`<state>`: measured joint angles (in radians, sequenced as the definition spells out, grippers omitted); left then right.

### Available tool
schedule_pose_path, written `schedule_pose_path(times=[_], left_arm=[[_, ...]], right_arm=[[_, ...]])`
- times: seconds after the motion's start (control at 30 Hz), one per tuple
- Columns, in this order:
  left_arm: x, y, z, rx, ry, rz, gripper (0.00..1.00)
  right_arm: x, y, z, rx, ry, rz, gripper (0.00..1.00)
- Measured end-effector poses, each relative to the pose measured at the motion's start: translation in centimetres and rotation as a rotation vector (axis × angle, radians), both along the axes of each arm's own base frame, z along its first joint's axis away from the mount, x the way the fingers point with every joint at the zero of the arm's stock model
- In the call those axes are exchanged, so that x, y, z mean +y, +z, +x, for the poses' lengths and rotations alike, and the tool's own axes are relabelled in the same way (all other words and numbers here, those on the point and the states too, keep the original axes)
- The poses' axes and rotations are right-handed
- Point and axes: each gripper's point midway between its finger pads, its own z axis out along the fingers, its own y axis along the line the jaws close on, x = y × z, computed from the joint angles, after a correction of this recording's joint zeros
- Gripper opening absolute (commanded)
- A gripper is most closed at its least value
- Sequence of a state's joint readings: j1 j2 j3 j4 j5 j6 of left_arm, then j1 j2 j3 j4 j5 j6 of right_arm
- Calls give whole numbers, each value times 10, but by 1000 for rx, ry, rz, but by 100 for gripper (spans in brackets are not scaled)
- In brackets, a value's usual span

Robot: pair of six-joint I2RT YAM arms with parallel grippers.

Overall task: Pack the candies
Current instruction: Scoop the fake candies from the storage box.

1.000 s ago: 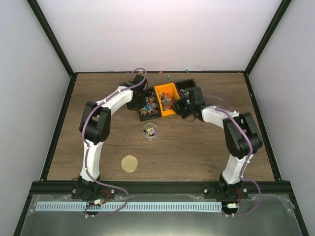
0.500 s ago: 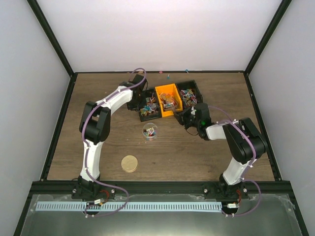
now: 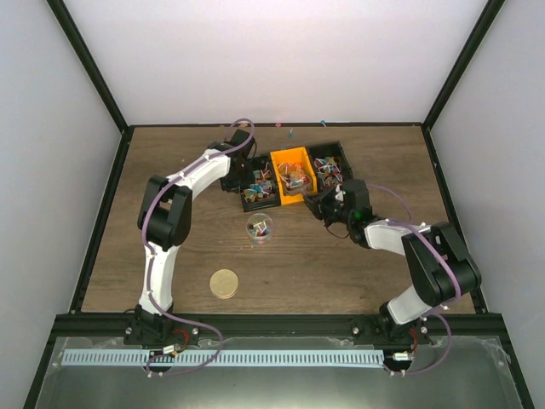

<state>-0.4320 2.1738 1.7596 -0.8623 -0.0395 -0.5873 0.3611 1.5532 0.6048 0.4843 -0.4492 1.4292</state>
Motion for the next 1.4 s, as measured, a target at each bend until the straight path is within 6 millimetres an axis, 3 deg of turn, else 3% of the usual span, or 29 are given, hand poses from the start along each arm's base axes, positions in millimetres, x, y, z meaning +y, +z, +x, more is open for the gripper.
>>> schedule_pose_path(times=[0.3, 0.53, 1.03, 1.27, 1.4], left_arm=[[-3, -1, -1, 11, 4, -22, 22], [-9, -1, -2, 18, -10, -52, 38], [-12, 0, -3, 23, -18, -66, 40], [-13, 1, -3, 21, -19, -67, 40], [-14, 4, 0, 11, -23, -69, 40]], right_arm=[[-7, 7, -20, -40, 31, -27, 1], [-15, 10, -31, -55, 39, -13, 1], [-30, 19, -48, -77, 33, 6, 1], [-49, 42, -49, -153, -2, 21, 1], [-48, 39, -58, -170, 35, 27, 1]])
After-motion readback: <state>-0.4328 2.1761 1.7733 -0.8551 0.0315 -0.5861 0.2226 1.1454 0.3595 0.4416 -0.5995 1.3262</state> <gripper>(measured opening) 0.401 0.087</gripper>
